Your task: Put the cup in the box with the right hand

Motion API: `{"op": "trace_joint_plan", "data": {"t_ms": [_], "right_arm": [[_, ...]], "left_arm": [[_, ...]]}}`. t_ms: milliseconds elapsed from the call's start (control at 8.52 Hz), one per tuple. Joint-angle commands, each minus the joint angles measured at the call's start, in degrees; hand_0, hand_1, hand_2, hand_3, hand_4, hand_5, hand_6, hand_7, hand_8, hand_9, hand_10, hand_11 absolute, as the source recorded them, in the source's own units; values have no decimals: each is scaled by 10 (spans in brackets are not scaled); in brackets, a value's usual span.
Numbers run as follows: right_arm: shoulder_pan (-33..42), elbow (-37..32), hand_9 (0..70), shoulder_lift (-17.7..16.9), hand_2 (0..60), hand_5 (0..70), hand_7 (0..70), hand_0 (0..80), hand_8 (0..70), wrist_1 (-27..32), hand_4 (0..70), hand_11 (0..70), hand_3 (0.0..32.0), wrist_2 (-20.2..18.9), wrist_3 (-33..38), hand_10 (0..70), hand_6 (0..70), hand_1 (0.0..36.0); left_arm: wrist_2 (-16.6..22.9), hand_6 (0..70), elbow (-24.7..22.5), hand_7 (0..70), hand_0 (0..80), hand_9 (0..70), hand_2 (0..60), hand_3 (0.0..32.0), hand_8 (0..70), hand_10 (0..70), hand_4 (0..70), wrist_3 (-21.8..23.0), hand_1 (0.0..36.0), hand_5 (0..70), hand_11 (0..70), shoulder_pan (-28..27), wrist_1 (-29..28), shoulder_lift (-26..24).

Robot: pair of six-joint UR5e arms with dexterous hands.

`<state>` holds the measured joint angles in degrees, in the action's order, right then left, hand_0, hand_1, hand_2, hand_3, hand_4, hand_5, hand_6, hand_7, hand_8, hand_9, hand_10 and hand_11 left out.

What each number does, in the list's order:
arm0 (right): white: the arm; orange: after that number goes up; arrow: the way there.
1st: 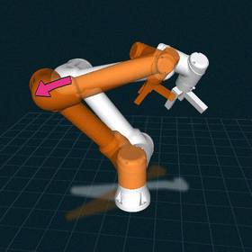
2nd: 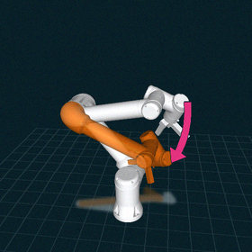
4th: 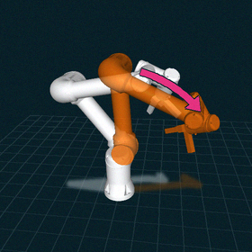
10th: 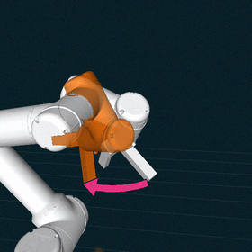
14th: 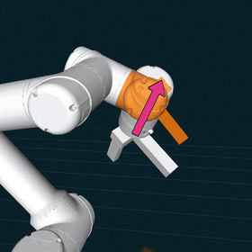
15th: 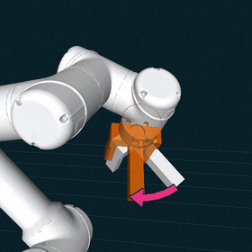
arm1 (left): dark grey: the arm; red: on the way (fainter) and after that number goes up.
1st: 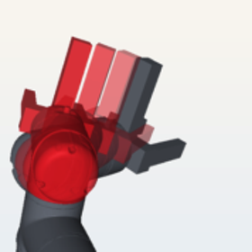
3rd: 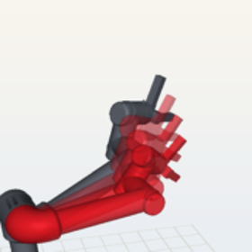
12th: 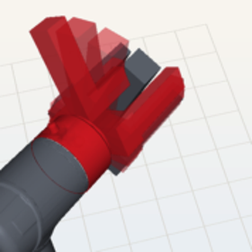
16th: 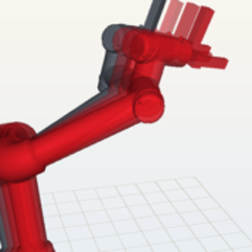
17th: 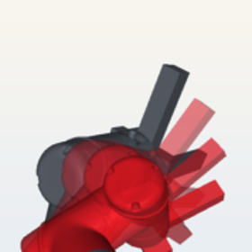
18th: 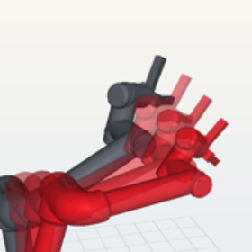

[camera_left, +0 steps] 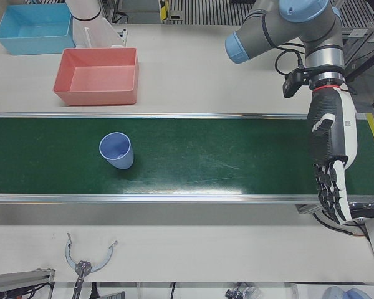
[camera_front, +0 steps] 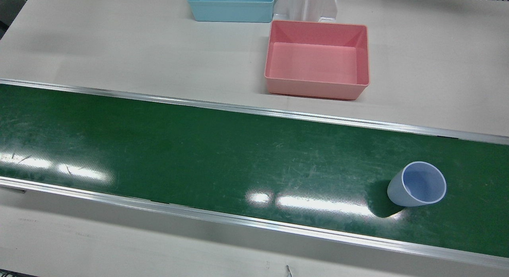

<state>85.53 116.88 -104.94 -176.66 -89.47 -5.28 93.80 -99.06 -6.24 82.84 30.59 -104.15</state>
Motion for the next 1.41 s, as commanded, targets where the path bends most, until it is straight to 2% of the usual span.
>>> {"op": "trace_joint_plan", "data": {"t_ms": [0, 352, 1291], "right_arm": [[-2, -1, 570, 0, 341, 211, 700, 800, 447, 0, 320, 525, 0, 0, 0, 350, 223, 360], [-2, -1, 578, 0, 349, 211, 700, 800, 451, -1, 333, 529, 0, 0, 0, 353, 228, 360], [-1, 0, 567, 0, 344, 211, 700, 800, 446, 0, 312, 516, 0, 1, 0, 342, 221, 360]], "left_arm": [[1, 0, 0, 0, 0, 0, 0, 0, 0, 0, 0, 0, 0, 0, 0, 0, -1, 0], [0, 0, -2, 0, 0, 0, 0, 0, 0, 0, 0, -1, 0, 0, 0, 0, 0, 0], [1, 0, -1, 0, 0, 0, 0, 0, 0, 0, 0, 0, 0, 0, 0, 0, -1, 0]]}}
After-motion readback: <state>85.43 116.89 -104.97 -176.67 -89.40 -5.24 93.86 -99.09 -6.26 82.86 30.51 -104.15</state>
